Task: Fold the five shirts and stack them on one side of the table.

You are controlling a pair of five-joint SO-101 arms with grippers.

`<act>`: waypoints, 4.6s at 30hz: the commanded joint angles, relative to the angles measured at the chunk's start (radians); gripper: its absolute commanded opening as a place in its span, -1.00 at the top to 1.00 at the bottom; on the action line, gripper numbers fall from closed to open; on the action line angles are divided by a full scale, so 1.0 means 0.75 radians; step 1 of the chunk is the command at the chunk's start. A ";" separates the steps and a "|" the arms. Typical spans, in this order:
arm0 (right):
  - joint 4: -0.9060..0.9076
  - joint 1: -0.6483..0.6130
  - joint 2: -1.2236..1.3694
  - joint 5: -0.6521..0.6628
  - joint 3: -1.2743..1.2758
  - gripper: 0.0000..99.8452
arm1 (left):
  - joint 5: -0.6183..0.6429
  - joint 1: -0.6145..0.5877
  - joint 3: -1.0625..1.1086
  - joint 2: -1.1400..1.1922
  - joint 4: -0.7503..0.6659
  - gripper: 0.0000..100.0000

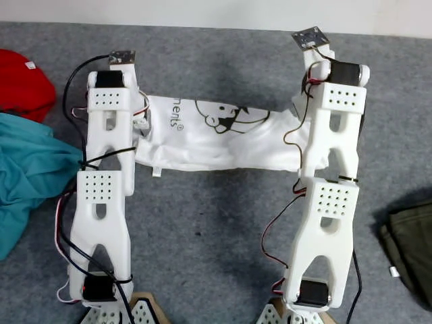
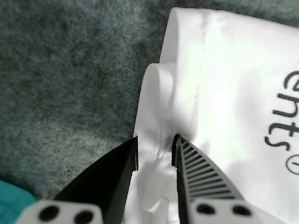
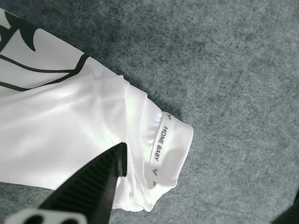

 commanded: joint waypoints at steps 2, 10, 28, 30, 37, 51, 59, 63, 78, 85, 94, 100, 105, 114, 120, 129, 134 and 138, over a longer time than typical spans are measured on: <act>0.015 -0.013 -0.038 -0.020 -0.056 -0.02 | 0.010 0.040 -0.026 0.044 -0.002 0.71; 0.015 -0.011 -0.038 -0.020 -0.056 -0.02 | 0.010 0.034 -0.019 0.054 -0.002 0.98; 0.015 0.001 -0.032 -0.025 -0.064 -0.02 | 0.012 0.263 -0.165 -0.177 0.039 0.99; 0.015 0.001 -0.032 -0.025 -0.064 -0.01 | 0.025 0.318 -0.171 -0.242 0.037 0.99; 0.011 0.036 -0.034 -0.025 -0.066 0.26 | 0.421 0.463 -0.173 -0.396 0.016 0.99; 0.009 0.357 -0.030 -0.023 -0.069 0.26 | 0.426 0.885 -0.173 -0.425 -0.188 0.99; 0.009 0.488 -0.024 -0.018 -0.054 0.26 | 0.426 1.087 -0.161 -0.414 -0.544 0.99; 0.009 0.517 -0.024 -0.018 -0.054 0.26 | 0.426 1.188 -0.140 -0.412 -0.669 0.99; 0.009 0.510 0.085 -0.012 -0.066 0.26 | 0.421 1.212 0.375 -0.427 -1.023 0.47; 0.009 0.465 0.085 -0.014 -0.066 0.26 | 0.417 1.237 0.124 -0.490 -0.765 -0.26; 0.015 0.400 0.060 -0.051 -0.069 0.26 | 0.423 0.885 -0.351 -0.605 -0.209 -0.26; 0.019 0.296 -0.199 -0.305 0.017 0.26 | 0.428 0.652 -0.439 -0.557 0.053 0.19; 0.017 0.150 -0.647 -0.333 0.496 0.26 | 0.417 0.545 -0.433 -0.527 0.055 0.94; -0.101 -0.073 -1.304 -0.331 1.370 0.26 | 0.421 0.490 -0.124 -0.441 0.055 0.89; -0.517 -0.140 -1.421 -0.331 1.850 0.26 | 0.426 0.488 -0.085 -0.437 0.055 0.99; -1.022 -0.134 -1.419 -0.331 2.131 0.64 | 0.426 0.433 -0.091 -0.275 0.002 0.99; -1.116 -0.134 -1.404 -0.307 2.135 0.73 | 0.426 0.386 -0.093 -0.238 -0.070 0.99; -1.124 -0.134 -1.302 -0.250 2.123 0.73 | 0.421 0.386 -0.093 -0.232 -0.070 0.99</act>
